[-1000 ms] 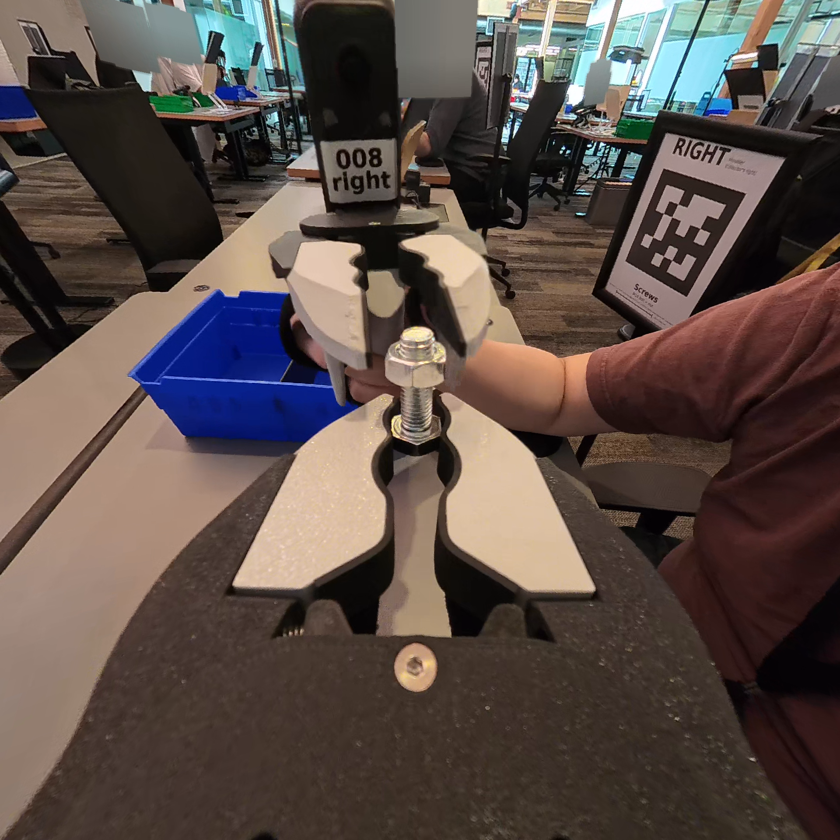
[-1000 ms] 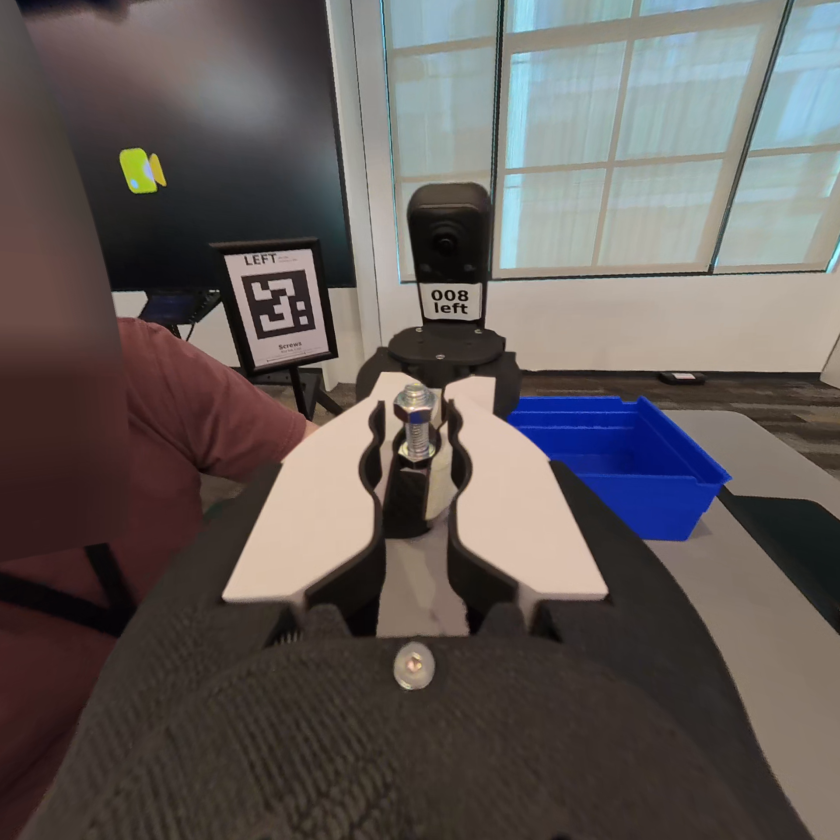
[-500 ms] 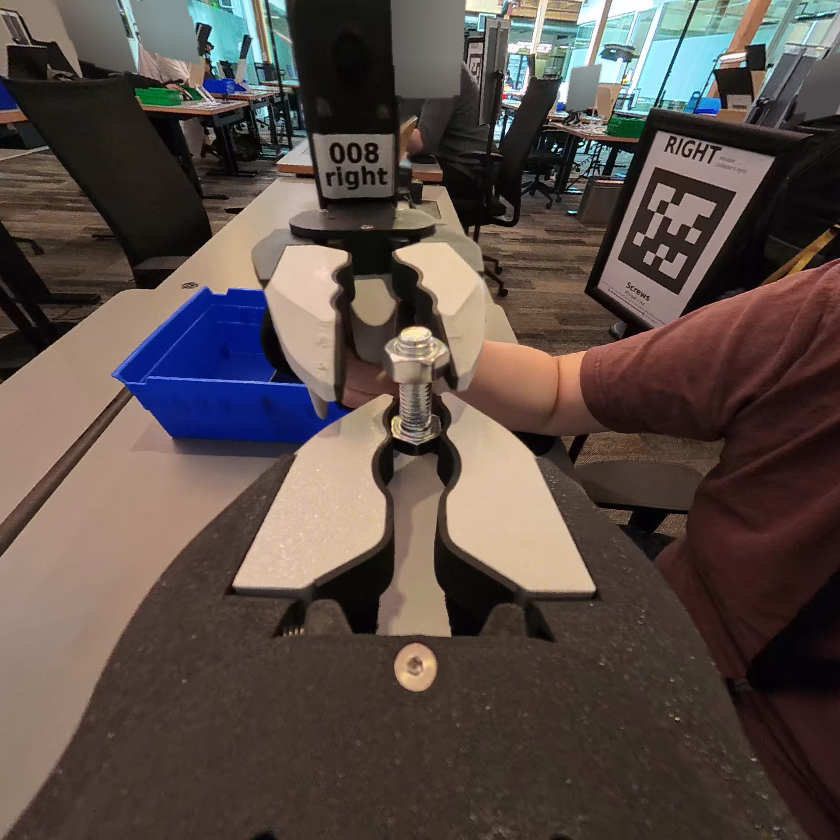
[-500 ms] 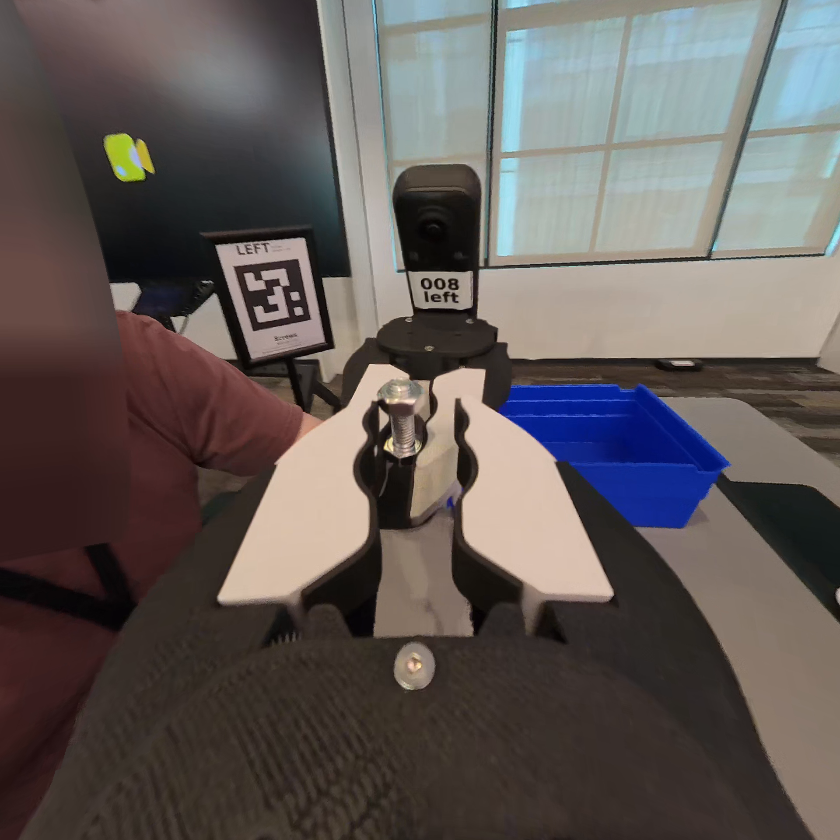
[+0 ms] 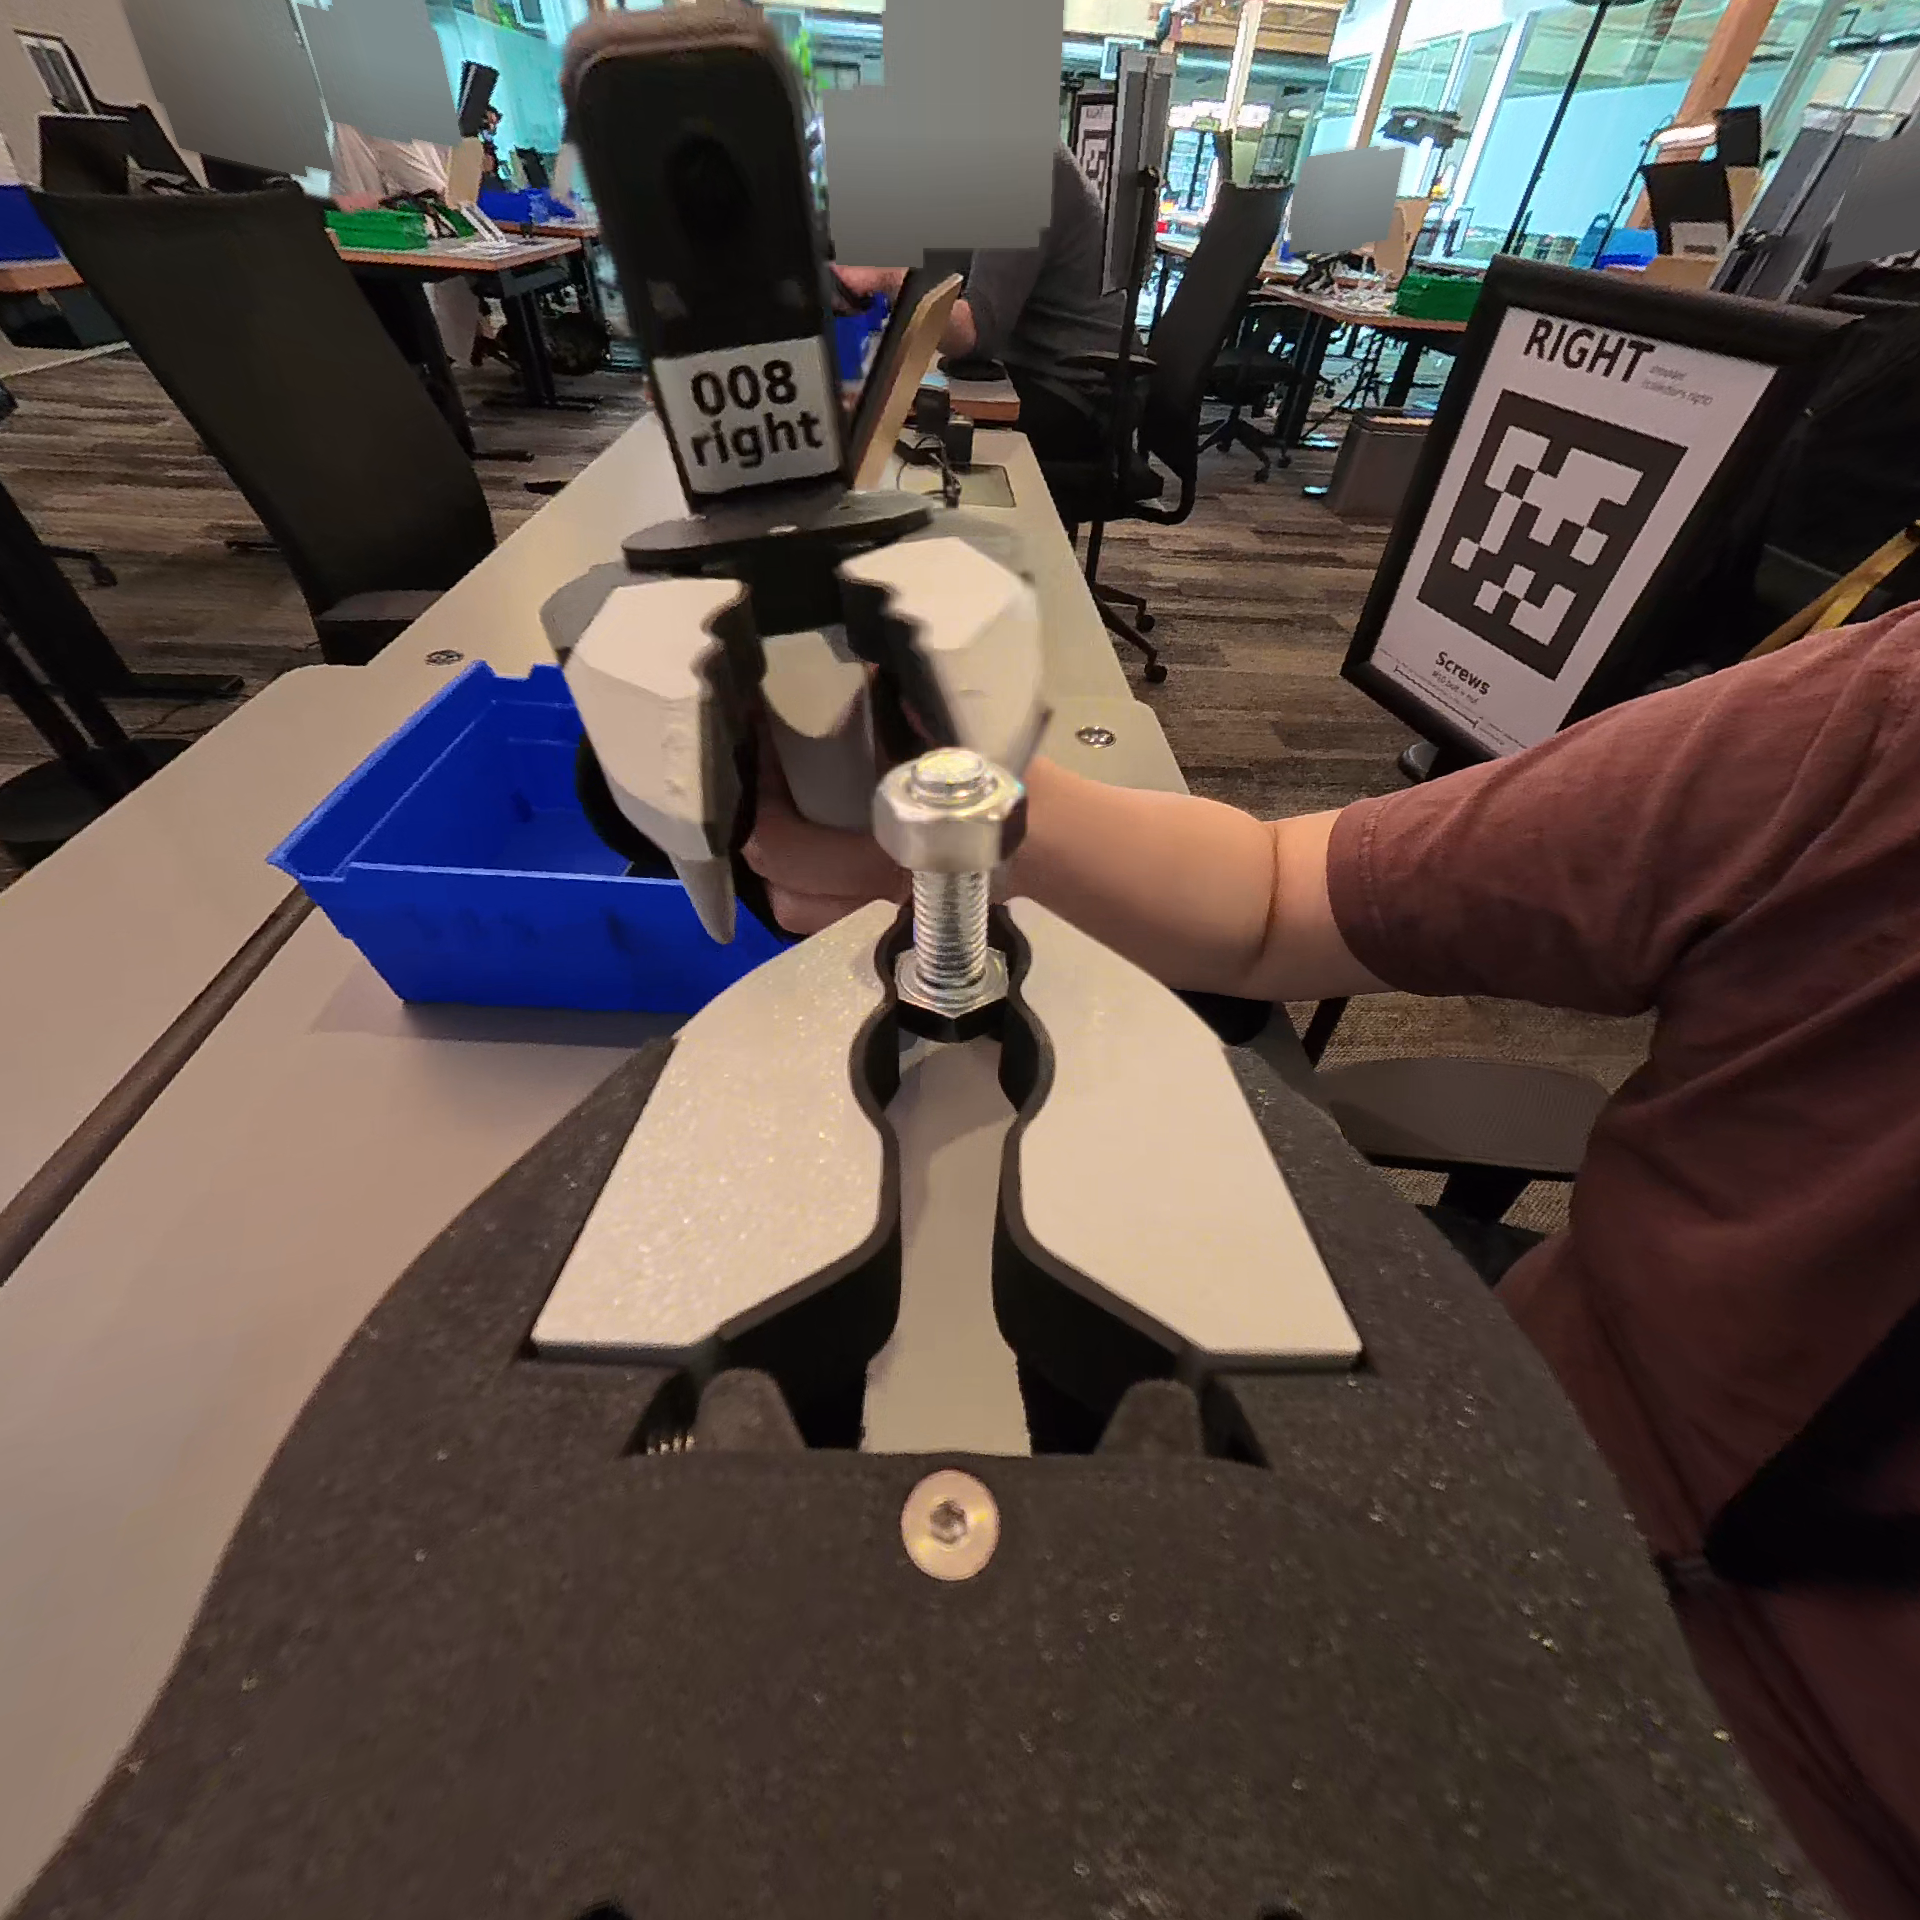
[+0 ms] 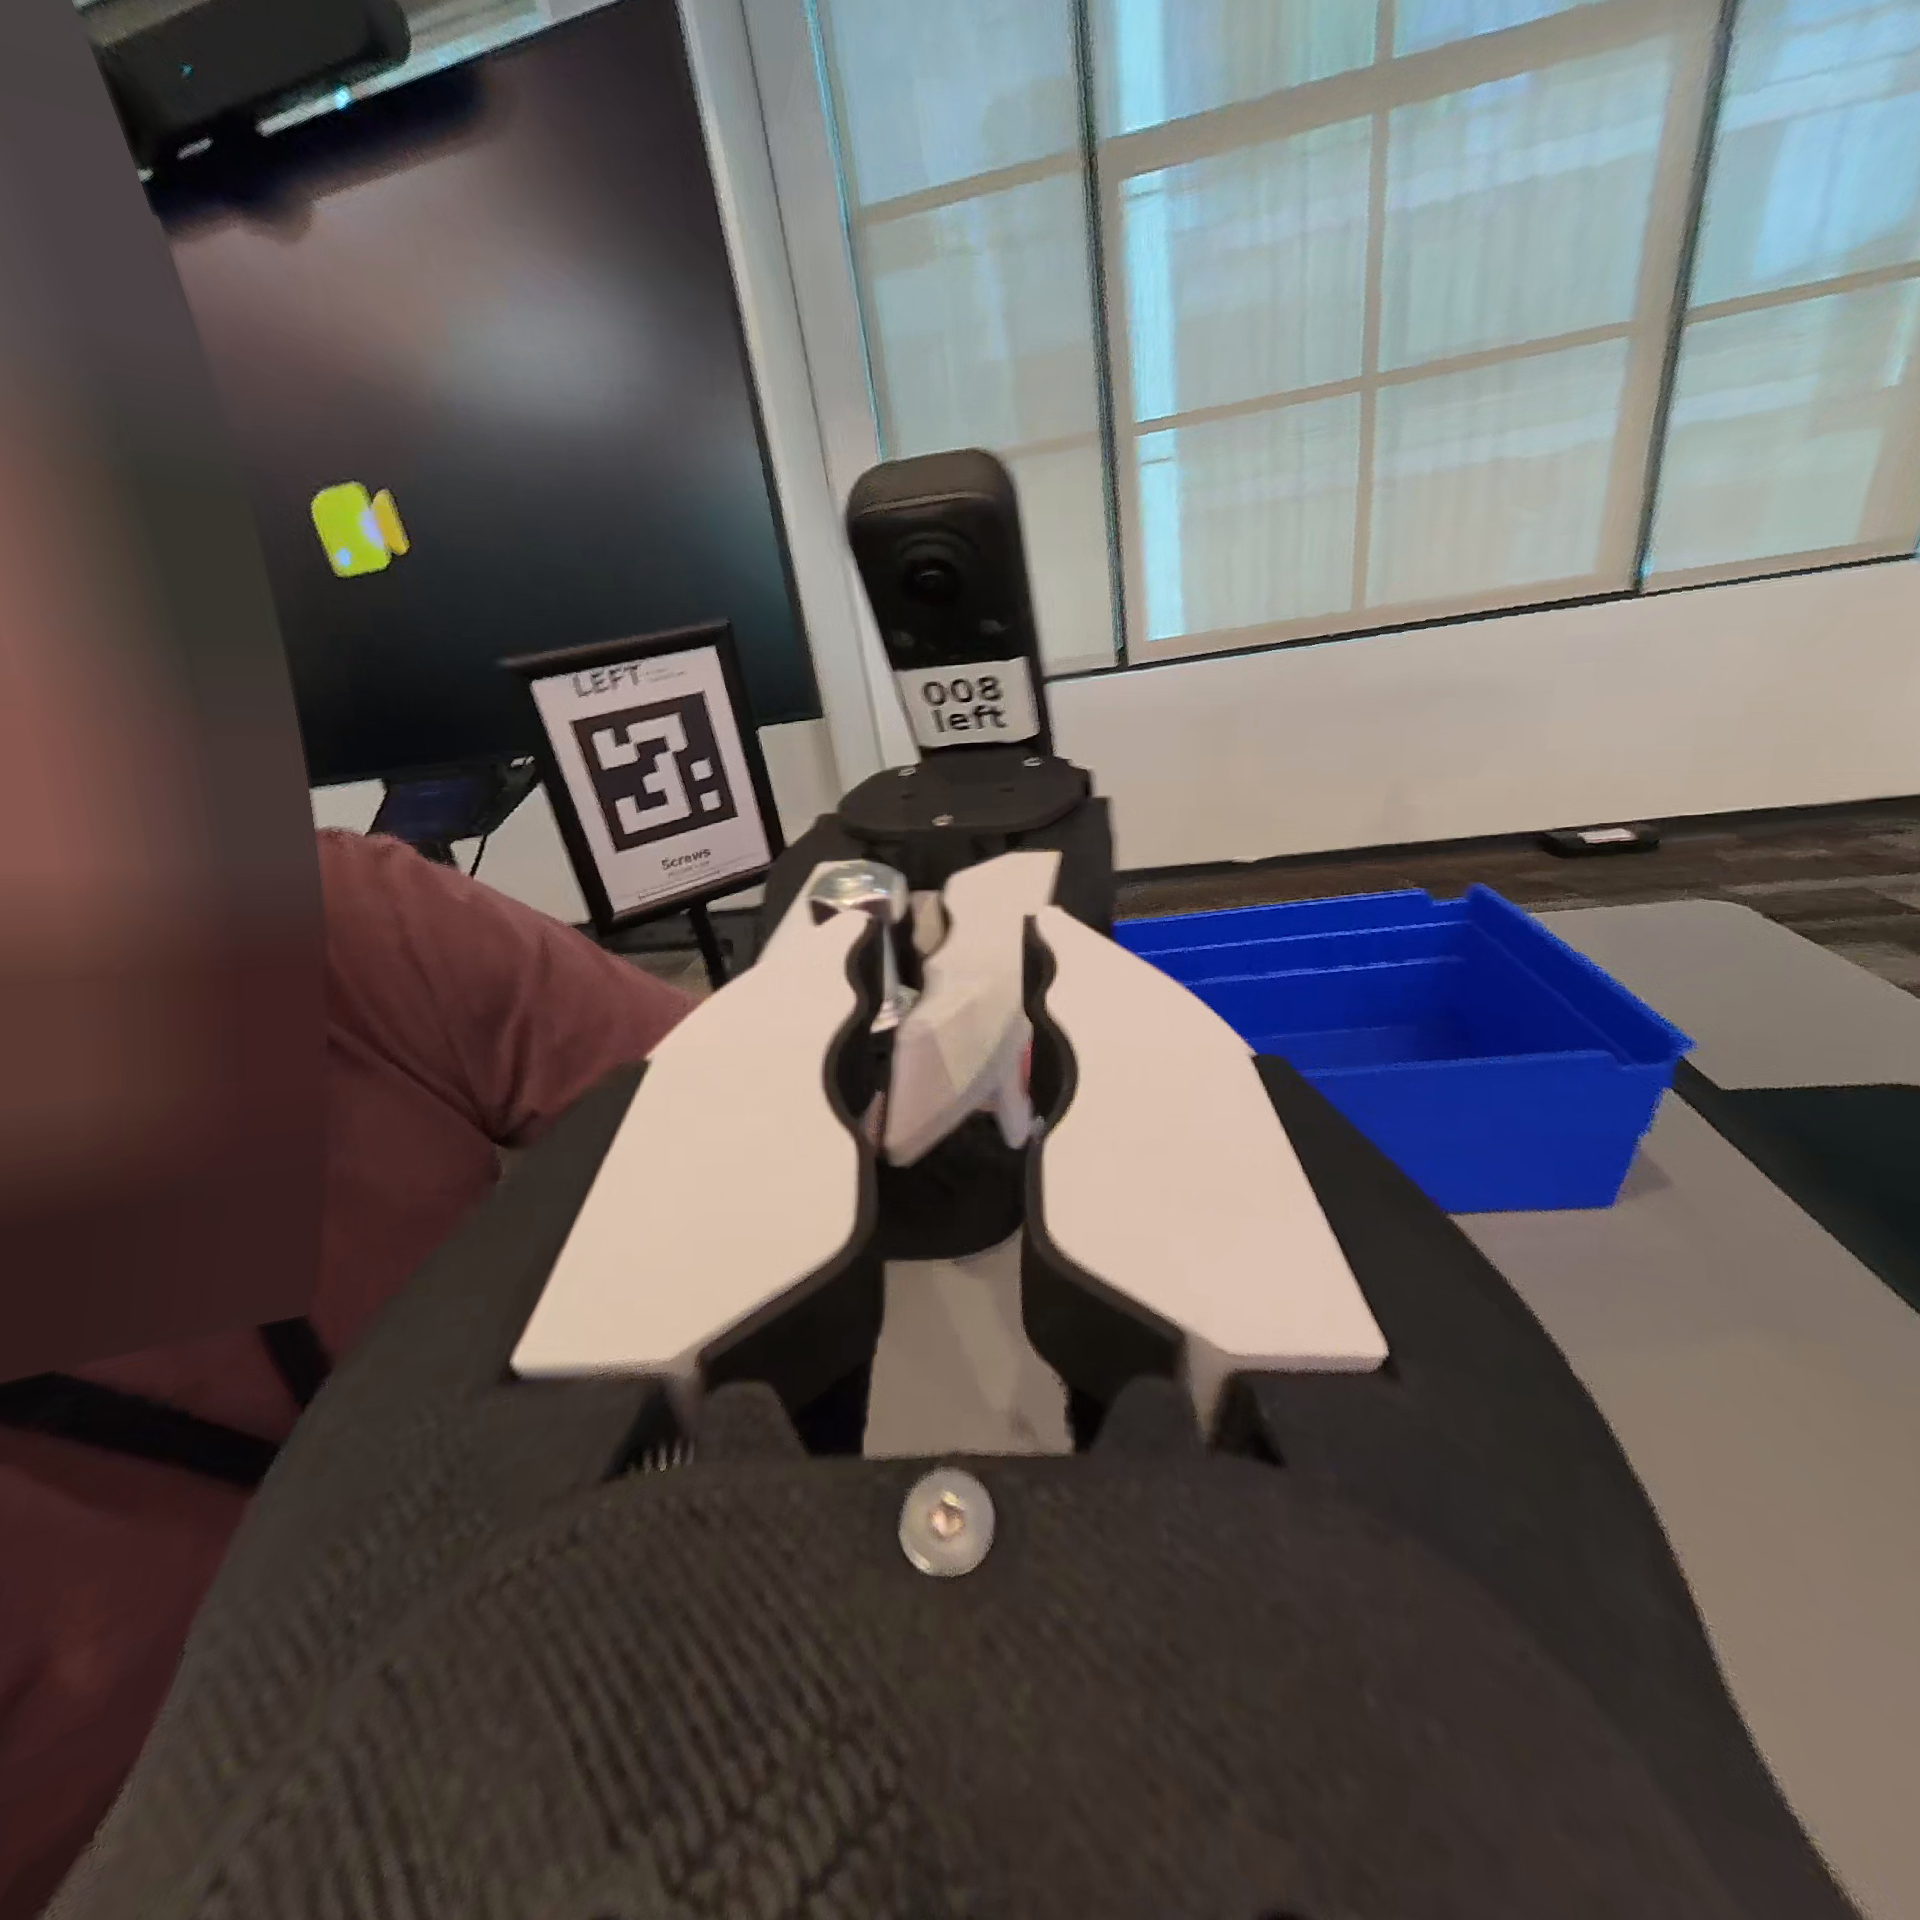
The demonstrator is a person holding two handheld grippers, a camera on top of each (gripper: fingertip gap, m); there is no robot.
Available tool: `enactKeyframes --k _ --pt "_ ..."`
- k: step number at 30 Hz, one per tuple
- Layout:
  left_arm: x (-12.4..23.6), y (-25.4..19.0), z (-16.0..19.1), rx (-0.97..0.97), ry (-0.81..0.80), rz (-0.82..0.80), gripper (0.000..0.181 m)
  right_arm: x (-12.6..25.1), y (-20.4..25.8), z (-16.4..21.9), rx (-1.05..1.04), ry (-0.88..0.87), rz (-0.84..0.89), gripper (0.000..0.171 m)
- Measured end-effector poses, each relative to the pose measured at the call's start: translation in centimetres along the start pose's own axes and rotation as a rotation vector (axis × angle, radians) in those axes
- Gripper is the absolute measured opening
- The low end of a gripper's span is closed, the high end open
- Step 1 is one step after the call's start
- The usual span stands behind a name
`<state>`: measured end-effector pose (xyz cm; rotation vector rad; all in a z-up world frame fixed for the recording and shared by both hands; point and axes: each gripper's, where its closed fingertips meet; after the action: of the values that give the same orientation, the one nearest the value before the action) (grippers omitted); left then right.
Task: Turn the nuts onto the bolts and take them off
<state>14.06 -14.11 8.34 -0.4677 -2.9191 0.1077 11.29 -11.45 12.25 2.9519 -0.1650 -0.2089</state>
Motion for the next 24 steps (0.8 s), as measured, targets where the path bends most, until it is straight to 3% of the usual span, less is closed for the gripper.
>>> enactKeyframes --k 10,12,22,24 --pt "-0.3 -0.3 0.0 0.000 0.007 0.008 0.014 -0.6 1.2 0.7 0.064 0.028 -0.029 0.033" --pt "0.0 -0.2 -0.2 0.005 -0.007 0.006 0.014 0.0 0.3 0.2 0.025 0.008 -0.012 0.024" --pt "-0.4 -0.3 0.1 0.006 0.007 0.016 0.014 -0.5 1.5 0.4 0.054 0.019 -0.043 0.029" --pt "-0.1 -0.3 -0.1 0.013 -0.009 0.019 0.014 0.1 0.4 0.0 0.014 -0.006 -0.020 0.023"
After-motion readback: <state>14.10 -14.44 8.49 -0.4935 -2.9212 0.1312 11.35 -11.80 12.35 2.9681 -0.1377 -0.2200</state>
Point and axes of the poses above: each gripper's, where its closed fingertips meet, x back along the fingers, z out of its underside, y = z × x across the jaws, and after that the axes turned 14 degrees about z, right-handed
